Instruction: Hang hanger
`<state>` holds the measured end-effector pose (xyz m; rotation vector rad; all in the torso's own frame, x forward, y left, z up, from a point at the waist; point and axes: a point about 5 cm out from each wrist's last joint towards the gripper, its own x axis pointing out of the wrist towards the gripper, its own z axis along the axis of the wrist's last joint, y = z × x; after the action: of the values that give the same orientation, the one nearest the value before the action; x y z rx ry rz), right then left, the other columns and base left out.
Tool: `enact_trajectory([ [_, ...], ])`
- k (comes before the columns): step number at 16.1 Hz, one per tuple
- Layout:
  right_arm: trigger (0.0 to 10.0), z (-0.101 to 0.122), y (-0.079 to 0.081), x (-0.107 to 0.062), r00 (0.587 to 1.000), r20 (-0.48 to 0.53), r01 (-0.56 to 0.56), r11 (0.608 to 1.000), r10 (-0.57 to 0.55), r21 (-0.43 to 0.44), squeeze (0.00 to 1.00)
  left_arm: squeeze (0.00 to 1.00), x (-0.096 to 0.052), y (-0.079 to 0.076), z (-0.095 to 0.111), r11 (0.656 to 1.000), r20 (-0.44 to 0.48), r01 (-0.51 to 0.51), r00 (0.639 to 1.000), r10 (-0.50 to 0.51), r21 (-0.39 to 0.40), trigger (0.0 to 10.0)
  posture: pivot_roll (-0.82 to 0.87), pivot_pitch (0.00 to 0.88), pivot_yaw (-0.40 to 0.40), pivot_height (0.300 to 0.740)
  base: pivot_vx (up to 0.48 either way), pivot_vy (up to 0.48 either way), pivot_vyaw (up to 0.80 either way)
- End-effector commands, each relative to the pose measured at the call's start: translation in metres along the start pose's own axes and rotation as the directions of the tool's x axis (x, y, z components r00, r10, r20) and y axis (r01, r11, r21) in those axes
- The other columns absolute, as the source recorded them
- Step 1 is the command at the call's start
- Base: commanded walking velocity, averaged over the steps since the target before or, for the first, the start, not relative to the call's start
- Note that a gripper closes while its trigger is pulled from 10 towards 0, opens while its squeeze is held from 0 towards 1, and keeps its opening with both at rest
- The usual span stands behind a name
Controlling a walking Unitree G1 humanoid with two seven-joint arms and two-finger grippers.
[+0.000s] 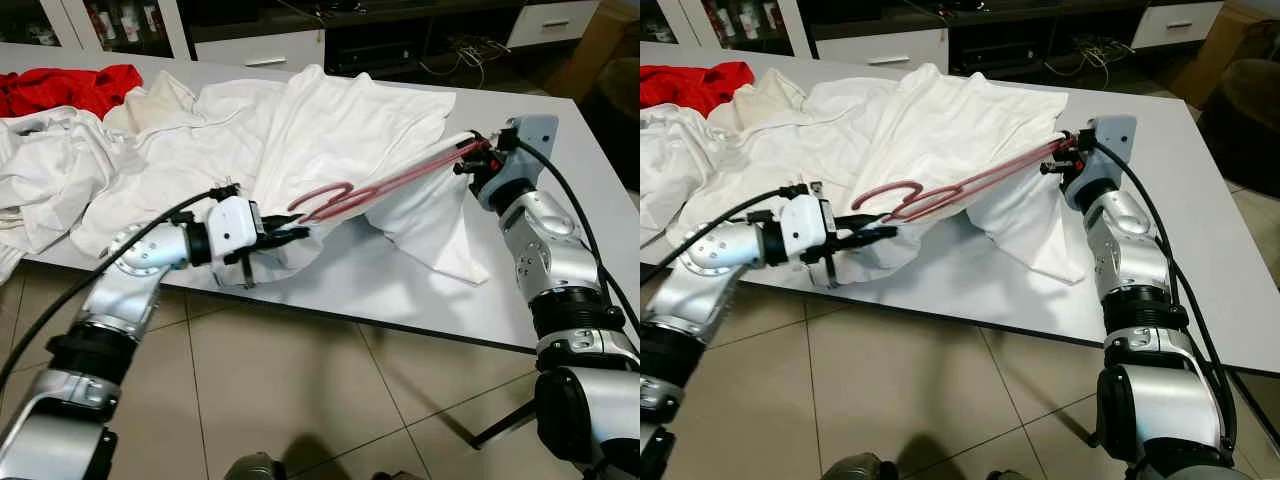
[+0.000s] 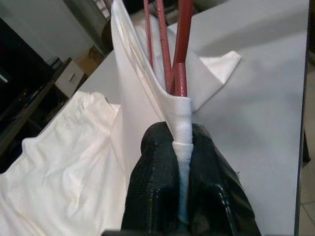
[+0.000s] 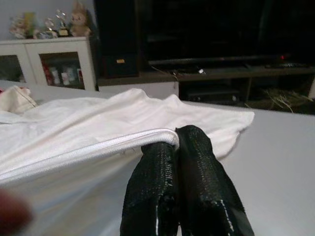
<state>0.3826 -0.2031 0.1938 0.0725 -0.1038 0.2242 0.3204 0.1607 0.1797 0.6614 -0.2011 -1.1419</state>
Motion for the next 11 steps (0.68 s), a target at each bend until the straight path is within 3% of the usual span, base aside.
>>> enact_trajectory([
  [1,3.9,0.022,-0.016,-0.001,0.996,0.07,0.05,0.999,-0.049,-0.01,0.0,0.0,-0.006,0.001,-0.007,1.0,-0.062,0.014,0.998,-0.014,-0.001,5.1,0.14,0.023,0.004,0.74,0.0,0.0,0.0],
  [3,5.7,0.023,-0.015,-0.003,0.998,0.068,0.02,1.0,-0.019,-0.017,0.0,0.0,-0.006,0.009,-0.005,0.997,-0.09,-0.002,0.996,0.008,0.071,4.8,0.14,0.021,0.006,0.74,0.0,0.0,0.0],
  [4,7.4,0.024,-0.014,-0.003,0.998,0.066,0.0,1.0,0.001,-0.024,0.0,0.0,-0.007,0.015,-0.003,0.993,-0.104,-0.016,0.994,0.028,0.114,4.6,0.14,0.021,0.006,0.74,0.0,0.0,0.0],
  [5,7.5,0.024,-0.015,-0.004,0.998,0.057,-0.021,0.999,0.024,-0.04,0.0,0.0,-0.008,0.023,0.001,0.991,-0.096,-0.045,0.994,0.058,0.13,4.4,0.14,0.021,0.006,0.74,0.0,0.0,0.0],
  [8,6.3,0.017,-0.016,-0.008,0.999,0.032,-0.032,0.997,0.034,-0.064,0.0,0.0,-0.012,0.039,0.01,0.978,-0.089,-0.092,0.99,0.11,0.188,3.3,0.14,0.02,0.008,0.74,0.0,0.0,0.0],
  [9,6.3,0.017,-0.016,-0.008,0.999,0.032,-0.032,0.997,0.034,-0.064,0.0,0.0,-0.013,0.041,0.01,0.976,-0.091,-0.094,0.989,0.113,0.195,3.3,0.14,0.02,0.008,0.74,0.0,0.0,0.0],
  [10,5.0,0.017,-0.016,-0.009,0.999,0.035,-0.024,0.998,0.026,-0.057,0.0,0.0,-0.015,0.046,0.011,0.973,-0.104,-0.094,0.988,0.118,0.212,2.9,0.14,0.023,0.009,0.74,0.0,0.0,0.0],
  [11,4.8,0.018,-0.016,-0.009,0.999,0.036,-0.022,0.998,0.024,-0.054,0.0,0.0,-0.018,0.051,0.01,0.971,-0.132,-0.087,0.984,0.118,0.222,3.0,0.14,0.023,0.009,0.74,0.0,0.0,0.0],
])
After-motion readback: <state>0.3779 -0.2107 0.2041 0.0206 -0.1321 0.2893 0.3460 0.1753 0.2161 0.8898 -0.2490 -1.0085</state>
